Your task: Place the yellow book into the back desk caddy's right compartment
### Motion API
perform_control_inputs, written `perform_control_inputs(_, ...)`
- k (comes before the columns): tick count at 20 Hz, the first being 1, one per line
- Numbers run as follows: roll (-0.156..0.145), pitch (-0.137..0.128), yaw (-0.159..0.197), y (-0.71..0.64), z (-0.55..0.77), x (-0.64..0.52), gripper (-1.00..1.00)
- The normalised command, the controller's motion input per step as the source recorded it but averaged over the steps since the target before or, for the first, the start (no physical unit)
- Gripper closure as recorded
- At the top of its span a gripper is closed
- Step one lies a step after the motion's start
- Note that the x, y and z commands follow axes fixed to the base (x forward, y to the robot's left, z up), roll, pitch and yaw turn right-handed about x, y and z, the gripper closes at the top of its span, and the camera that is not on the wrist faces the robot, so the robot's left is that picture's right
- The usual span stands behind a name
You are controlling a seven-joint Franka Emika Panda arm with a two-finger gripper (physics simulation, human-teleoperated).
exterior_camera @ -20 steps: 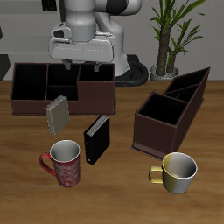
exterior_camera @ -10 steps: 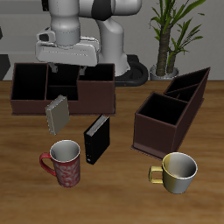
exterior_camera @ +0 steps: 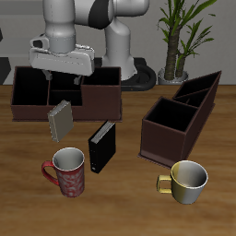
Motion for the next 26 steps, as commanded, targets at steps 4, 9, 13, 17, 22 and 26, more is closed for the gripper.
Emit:
perform_control_inputs(4,-0.009,-0.011,-0.034,-0.13,-0.22,-0.01,-1.0)
perform_control_inputs(9,-0.031,-0.006,-0.015,-0.17,-0.27,0.0,-1.0)
perform_control_inputs(13,-0.026,-0.009,-0.034,-0.12,-0.28,0.0,-1.0)
perform_control_inputs(17,-0.016,0.0,-0.032,-0.07,-0.19,0.04,-1.0)
perform_control_inputs(22,-0.013,0.024,-0.015,-0.01,-0.22,0.05,-1.0)
perform_control_inputs(26,0.0,0.015,-0.029,-0.03,-0.27,-0.01,-1.0)
